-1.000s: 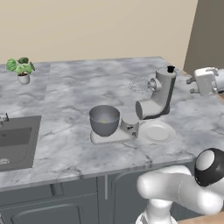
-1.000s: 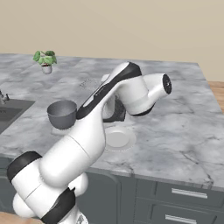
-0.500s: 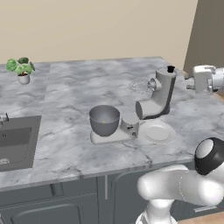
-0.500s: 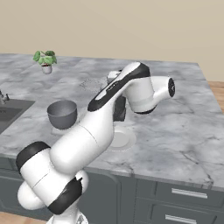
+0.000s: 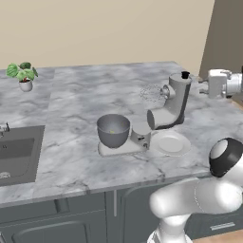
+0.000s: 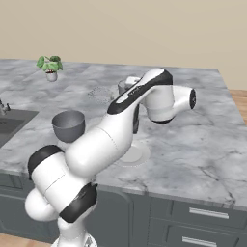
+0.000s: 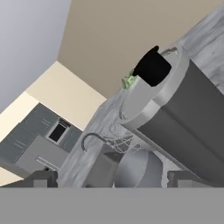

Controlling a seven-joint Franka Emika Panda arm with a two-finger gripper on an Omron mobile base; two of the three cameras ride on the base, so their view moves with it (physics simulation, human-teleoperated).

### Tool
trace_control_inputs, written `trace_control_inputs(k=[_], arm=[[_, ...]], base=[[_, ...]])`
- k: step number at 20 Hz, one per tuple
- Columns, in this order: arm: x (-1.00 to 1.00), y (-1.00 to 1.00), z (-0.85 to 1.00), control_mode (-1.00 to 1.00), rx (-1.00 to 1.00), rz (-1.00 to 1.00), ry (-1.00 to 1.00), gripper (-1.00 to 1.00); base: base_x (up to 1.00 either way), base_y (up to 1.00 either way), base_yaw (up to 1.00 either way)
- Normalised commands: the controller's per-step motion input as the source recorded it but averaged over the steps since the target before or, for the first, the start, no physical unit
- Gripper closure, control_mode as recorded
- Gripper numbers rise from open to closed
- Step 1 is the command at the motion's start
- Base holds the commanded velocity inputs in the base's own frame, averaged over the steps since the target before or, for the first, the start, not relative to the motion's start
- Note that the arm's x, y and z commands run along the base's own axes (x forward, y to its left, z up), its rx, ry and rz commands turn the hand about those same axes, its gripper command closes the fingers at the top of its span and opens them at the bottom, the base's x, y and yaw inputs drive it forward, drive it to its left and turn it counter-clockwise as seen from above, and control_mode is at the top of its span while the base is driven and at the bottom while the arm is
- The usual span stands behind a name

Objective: Add butter and sugar cubes to the stand mixer bowl and then turn on the stand mixer to begin making frosting.

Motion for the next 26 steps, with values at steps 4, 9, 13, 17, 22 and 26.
trace_control_inputs(k=[4,9,13,17,22,26], arm=[[0.38,0.0,0.0,-1.0,0.02,0.0,-0.01,-1.0],[0.47,0.0,0.0,-1.0,0.01,0.0,0.0,-1.0],[0.46,-0.06,0.0,-1.0,0.01,0.0,0.0,-1.0],[0.39,-0.14,0.0,-1.0,0.0,0.0,0.0,-1.0],[0.29,-0.14,0.0,-1.0,0.0,0.0,0.0,-1.0],[0.07,0.02,-0.1,-1.0,0.0,0.0,0.0,-1.0]], base=[[0.0,0.0,0.0],[0.0,0.0,0.0],[0.0,0.0,0.0],[0.0,0.0,0.0],[0.0,0.0,0.0],[0.0,0.0,0.0]])
